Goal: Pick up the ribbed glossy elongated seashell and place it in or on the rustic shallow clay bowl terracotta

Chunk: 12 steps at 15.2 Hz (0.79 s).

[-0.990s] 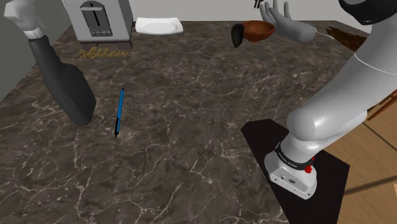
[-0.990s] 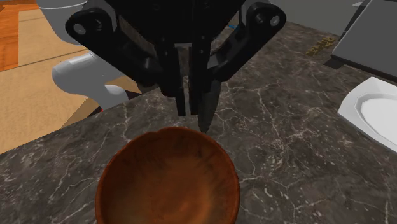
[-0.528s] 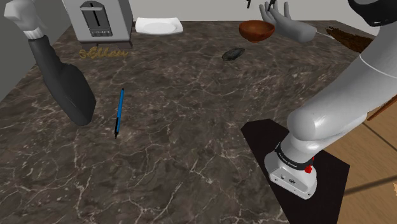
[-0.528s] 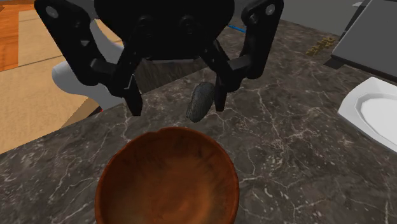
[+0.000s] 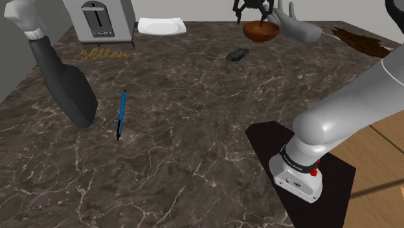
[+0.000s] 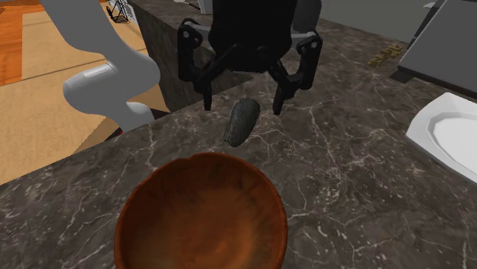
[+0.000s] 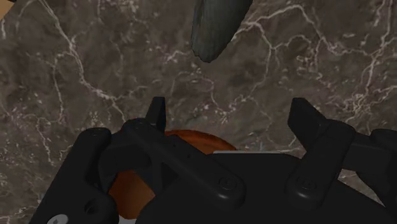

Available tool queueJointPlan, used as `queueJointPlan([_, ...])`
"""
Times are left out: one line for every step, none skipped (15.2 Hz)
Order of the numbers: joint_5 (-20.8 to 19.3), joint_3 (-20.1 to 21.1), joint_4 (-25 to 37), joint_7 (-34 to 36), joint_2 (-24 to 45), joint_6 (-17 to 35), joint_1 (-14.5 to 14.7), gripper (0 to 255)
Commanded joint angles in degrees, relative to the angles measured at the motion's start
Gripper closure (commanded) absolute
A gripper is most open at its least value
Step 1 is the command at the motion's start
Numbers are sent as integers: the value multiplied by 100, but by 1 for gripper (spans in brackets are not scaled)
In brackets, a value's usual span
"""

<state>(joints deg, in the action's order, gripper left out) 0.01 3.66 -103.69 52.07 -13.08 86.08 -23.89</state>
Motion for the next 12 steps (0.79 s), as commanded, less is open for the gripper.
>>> queueJointPlan([0, 199, -365, 456, -151, 172, 97, 0])
queueJointPlan([3, 293, -500, 663, -196, 239, 139, 0])
queueJointPlan([9, 390, -626, 870, -231, 304, 181, 0])
queueJointPlan([16, 486, -743, 1078, -257, 367, 224, 0])
queueJointPlan([22, 555, -819, 1225, -270, 411, 254, 0])
queueJointPlan([25, 555, -915, 1223, -289, 488, 253, 0])
queueJointPlan([27, 554, -1008, 1221, -306, 565, 253, 0])
queueJointPlan([29, 553, -1101, 1219, -322, 641, 253, 0])
queueJointPlan([31, 552, -1192, 1217, -338, 717, 254, 0])
queueJointPlan([33, 552, -1282, 1215, -351, 794, 254, 0])
queueJointPlan([35, 551, -1371, 1214, -364, 870, 255, 0])
queueJointPlan([36, 550, -1458, 1213, -375, 946, 255, 0])
